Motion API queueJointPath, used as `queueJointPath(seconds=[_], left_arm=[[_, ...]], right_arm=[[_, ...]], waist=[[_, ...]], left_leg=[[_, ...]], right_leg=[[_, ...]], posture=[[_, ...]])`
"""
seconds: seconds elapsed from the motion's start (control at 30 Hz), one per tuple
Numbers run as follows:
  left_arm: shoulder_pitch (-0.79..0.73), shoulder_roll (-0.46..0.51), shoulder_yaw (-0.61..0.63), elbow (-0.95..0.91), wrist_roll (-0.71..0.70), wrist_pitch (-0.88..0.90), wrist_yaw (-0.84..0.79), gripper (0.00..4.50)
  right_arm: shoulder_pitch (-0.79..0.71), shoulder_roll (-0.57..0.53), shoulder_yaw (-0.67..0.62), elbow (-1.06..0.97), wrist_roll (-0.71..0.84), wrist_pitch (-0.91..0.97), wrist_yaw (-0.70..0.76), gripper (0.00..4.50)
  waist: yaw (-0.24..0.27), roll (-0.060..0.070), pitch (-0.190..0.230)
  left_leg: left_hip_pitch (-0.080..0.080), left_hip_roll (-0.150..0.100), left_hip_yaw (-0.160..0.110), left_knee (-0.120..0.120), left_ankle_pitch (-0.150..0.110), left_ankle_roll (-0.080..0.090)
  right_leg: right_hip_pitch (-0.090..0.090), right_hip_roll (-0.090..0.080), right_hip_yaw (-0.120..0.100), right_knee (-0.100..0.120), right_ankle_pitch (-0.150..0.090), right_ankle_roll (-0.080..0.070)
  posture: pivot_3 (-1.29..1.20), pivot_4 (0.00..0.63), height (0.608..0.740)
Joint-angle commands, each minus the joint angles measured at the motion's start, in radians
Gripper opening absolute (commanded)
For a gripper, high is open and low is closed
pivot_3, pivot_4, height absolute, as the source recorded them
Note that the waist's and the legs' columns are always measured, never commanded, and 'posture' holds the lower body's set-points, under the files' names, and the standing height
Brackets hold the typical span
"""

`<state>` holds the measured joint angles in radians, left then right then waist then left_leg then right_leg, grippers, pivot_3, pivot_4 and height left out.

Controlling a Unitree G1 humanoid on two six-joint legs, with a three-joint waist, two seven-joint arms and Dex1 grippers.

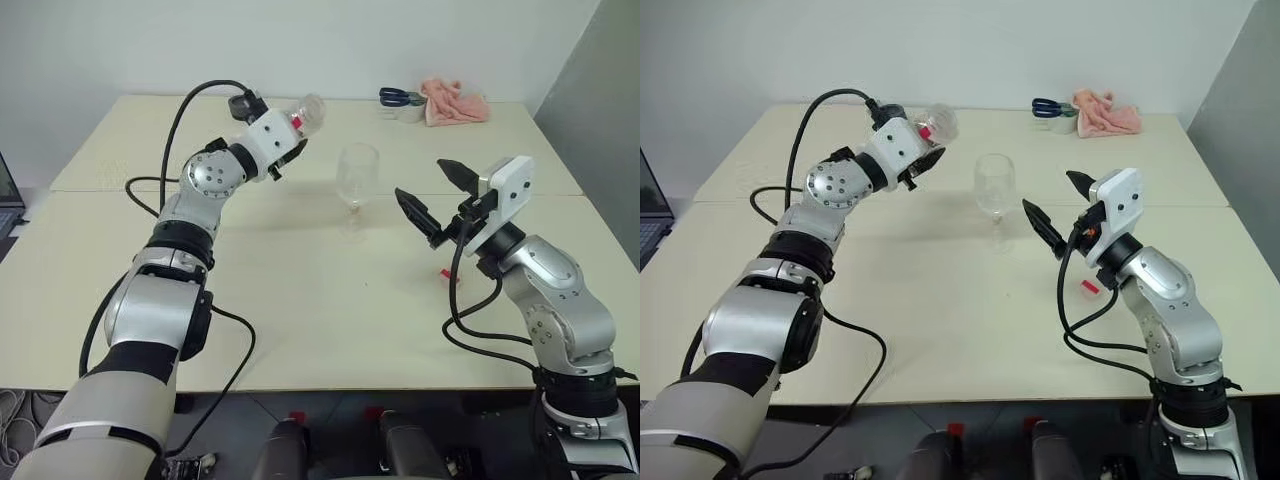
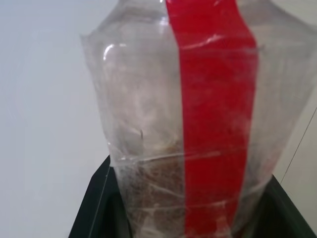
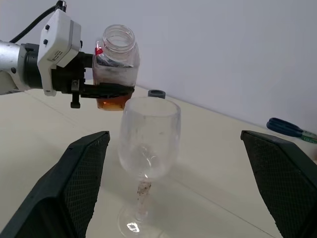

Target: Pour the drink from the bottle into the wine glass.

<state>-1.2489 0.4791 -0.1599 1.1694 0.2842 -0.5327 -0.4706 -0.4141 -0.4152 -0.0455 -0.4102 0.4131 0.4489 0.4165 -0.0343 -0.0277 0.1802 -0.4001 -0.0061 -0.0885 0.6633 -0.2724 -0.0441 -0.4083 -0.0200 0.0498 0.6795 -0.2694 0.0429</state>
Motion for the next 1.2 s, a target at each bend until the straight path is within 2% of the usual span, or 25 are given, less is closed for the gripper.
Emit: queueJointPath(seconds=[0.03, 1.2], left_arm=[[-0.072, 0.025, -0.025, 0.002, 0.045, -0.051, 0.042, 1.75], [-0.277, 0.04, -0.336, 0.122, 0.439, -0.117, 0.335, 1.75]], right_arm=[[-0.005, 0.006, -0.006, -0.019, -0.008, -0.031, 0.007, 4.5], [0.011, 0.066, 0.009, -0.041, -0.053, -0.045, -0.019, 4.5]], waist=[[0.001, 0.0, 0.0], [0.001, 0.0, 0.0]], left_leg=[[0.0, 0.0, 0.0, 0.0, 0.0, 0.0], [0.0, 0.0, 0.0, 0.0, 0.0, 0.0]], right_leg=[[0.0, 0.0, 0.0, 0.0, 0.0, 0.0], [0.0, 0.0, 0.0, 0.0, 0.0, 0.0]], posture=[[0.0, 0.15, 0.74], [0.0, 0.15, 0.74]])
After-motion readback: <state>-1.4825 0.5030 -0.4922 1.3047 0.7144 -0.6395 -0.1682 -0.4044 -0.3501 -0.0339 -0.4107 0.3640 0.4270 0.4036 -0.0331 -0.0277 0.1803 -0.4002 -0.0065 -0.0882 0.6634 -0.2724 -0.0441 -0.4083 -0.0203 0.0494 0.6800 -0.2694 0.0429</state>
